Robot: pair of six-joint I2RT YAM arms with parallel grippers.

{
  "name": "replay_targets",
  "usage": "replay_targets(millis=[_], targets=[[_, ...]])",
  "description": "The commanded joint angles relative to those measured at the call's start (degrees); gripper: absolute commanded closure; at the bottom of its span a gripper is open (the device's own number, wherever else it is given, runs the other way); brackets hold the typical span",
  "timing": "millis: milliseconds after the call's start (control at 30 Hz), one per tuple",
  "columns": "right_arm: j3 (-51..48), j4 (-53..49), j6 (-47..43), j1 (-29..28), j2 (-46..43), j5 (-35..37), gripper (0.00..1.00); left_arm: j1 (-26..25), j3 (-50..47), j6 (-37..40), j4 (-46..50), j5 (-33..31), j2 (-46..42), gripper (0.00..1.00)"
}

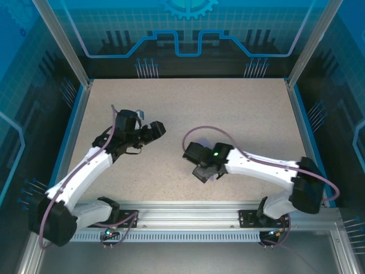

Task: Fold a paper plane with a square sheet of paper (fold left side to right side)
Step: Turn over the paper at the center of the table.

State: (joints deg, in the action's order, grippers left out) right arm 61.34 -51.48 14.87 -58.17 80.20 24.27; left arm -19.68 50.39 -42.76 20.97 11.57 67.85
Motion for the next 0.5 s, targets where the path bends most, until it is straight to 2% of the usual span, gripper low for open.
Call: replay_targets(millis=[0,100,267,467], targets=[[-4.25,6.55,3.10,4.79,-8.37,-6.91,0.20,-0.75,-1.50,-2.04,-6.82,8.97,5.64,0.15],[-9.48,13.21,4.96,9.65,-17.59,-11.94,0.15,-3.18,-1.55,-3.18,-11.15,10.69,11.36,0.17],[-19.03,21.76,8.84,18.46,-31.53,-19.67,0.00,-7.31,1.13,-4.42,-16.83,12.91,21.45,0.20],[-26.09,24.24,12.80,26.11,-40.45,-26.77,0.00,-11.43,5.56,-5.82,-19.59,13.53,30.91,0.22]])
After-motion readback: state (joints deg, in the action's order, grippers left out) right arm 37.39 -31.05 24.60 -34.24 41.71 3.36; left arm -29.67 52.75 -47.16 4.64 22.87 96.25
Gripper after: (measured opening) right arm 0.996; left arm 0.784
